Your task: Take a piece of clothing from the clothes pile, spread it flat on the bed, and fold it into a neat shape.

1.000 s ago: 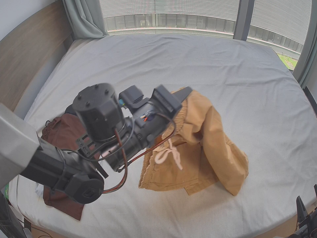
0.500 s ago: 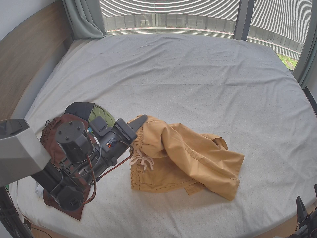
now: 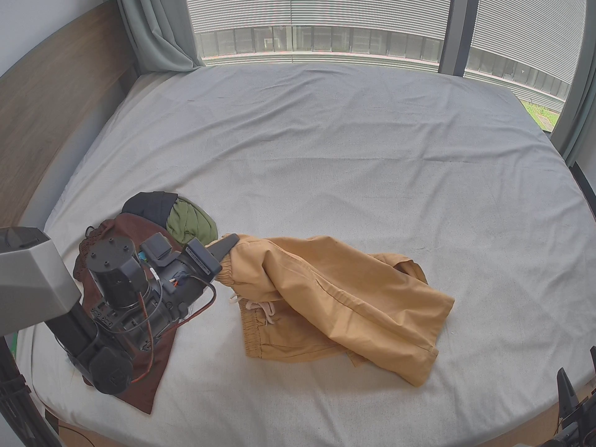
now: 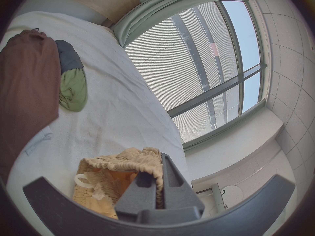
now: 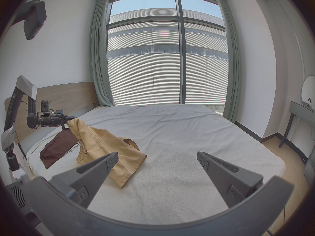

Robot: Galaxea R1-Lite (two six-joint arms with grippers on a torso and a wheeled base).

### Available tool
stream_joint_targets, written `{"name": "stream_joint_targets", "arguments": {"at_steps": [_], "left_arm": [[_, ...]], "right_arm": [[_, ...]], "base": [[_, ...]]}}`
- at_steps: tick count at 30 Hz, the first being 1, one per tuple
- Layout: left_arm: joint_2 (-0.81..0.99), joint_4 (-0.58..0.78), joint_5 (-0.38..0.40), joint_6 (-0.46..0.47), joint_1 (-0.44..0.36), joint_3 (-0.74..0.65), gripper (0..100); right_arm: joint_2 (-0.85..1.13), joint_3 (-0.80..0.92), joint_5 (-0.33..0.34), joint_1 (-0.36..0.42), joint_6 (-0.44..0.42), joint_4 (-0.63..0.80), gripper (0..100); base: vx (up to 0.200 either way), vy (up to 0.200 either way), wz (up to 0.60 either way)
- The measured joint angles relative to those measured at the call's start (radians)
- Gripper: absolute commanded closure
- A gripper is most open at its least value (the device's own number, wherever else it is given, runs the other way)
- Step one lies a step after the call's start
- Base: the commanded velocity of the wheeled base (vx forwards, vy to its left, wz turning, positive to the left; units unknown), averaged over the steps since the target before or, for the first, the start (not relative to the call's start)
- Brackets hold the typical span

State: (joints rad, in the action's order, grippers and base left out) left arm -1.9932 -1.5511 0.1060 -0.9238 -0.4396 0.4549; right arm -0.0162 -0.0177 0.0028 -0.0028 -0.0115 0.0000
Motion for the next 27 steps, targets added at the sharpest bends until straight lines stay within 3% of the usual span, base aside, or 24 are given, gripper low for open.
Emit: {"name": "stream_joint_targets", "arguments": {"at_steps": [12, 27], "left_arm": [[-0.023, -0.001, 0.101, 0.162, 0.15, -0.029, 100], [-0.071, -0.002, 0.103, 0.179, 0.165, -0.02, 100]], "right_arm": [[0.0, 0.0, 0.002, -0.001, 0.007, 0.0, 0], [0.0, 0.0, 0.009, -0.003, 0.025, 0.0, 0]], "base": [[0.0, 0.0, 0.0], [0.0, 0.0, 0.0]]}}
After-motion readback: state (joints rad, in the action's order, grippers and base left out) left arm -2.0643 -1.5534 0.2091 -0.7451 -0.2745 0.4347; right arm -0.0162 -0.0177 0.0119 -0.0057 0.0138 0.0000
